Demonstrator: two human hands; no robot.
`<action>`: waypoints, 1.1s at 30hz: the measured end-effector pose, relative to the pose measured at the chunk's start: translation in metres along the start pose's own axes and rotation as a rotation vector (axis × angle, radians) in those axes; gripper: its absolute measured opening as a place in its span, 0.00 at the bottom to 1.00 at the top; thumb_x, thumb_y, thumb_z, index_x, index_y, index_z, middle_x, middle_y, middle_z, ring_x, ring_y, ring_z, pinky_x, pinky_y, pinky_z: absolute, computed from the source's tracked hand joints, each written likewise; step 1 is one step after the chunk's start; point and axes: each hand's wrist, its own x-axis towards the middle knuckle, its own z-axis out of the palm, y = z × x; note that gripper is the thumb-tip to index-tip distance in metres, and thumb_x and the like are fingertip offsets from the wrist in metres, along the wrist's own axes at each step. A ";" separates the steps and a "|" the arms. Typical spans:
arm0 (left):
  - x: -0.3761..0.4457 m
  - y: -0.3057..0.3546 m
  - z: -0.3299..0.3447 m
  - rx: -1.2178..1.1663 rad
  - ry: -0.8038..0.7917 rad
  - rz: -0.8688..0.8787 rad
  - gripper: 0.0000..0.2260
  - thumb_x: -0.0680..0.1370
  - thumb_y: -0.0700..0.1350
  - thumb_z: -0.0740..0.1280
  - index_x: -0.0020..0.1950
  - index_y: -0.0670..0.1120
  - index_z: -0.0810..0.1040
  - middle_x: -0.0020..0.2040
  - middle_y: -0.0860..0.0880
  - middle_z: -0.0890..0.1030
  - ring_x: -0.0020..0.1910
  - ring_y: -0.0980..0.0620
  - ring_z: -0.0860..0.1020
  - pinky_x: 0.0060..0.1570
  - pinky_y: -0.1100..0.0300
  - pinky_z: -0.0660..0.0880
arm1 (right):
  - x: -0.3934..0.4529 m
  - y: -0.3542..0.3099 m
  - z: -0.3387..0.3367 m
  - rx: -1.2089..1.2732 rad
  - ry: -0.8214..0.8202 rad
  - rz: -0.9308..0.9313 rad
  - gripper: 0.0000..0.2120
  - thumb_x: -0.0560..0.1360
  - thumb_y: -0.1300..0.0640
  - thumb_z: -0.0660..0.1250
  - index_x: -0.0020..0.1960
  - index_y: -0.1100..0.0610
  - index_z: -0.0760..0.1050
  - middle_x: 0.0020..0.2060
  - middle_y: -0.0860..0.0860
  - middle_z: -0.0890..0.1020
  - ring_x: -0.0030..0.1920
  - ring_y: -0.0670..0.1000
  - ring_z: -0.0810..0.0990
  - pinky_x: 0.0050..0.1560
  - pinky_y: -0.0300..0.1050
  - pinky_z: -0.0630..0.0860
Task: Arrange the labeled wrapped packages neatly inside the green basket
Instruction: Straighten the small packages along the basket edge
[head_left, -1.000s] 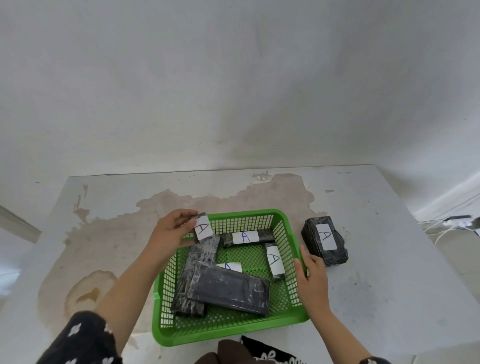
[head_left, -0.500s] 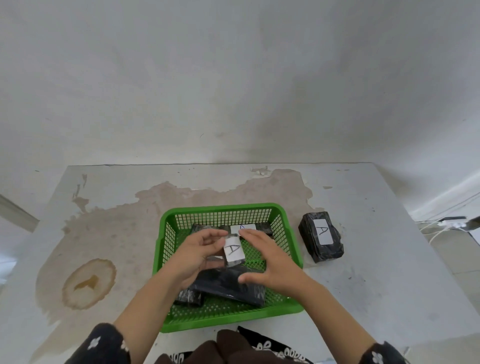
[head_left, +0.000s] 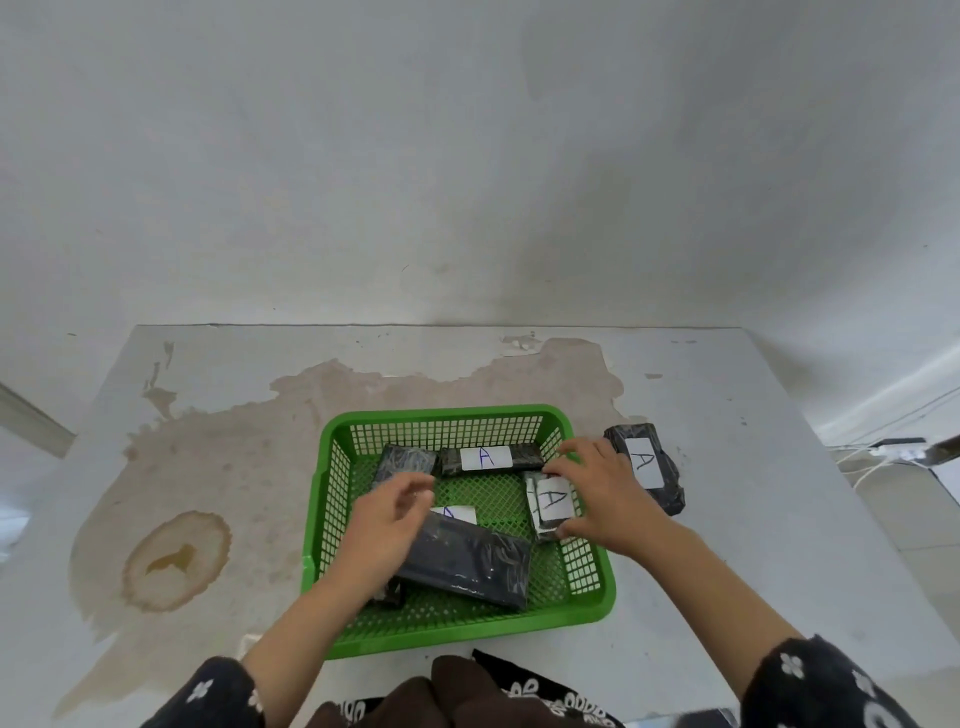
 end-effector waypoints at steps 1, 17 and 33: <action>0.000 -0.008 -0.008 0.113 0.097 0.094 0.08 0.78 0.46 0.64 0.56 0.53 0.76 0.56 0.55 0.78 0.55 0.56 0.76 0.52 0.67 0.68 | 0.002 0.004 0.004 -0.050 -0.024 0.009 0.35 0.62 0.46 0.76 0.65 0.49 0.67 0.64 0.48 0.68 0.66 0.52 0.63 0.63 0.51 0.63; -0.013 -0.090 -0.024 -0.027 0.312 -0.115 0.20 0.82 0.47 0.55 0.74 0.49 0.62 0.71 0.48 0.70 0.68 0.47 0.69 0.64 0.54 0.64 | 0.017 -0.008 0.067 -0.578 -0.390 -0.052 0.30 0.61 0.45 0.78 0.58 0.55 0.74 0.54 0.54 0.80 0.60 0.55 0.71 0.60 0.52 0.63; -0.009 -0.100 -0.021 -0.032 0.323 -0.082 0.19 0.82 0.47 0.54 0.74 0.49 0.61 0.71 0.47 0.70 0.68 0.47 0.68 0.65 0.54 0.63 | 0.010 0.001 0.067 -0.570 -0.298 -0.256 0.14 0.73 0.68 0.62 0.56 0.57 0.75 0.51 0.55 0.82 0.56 0.58 0.72 0.56 0.54 0.65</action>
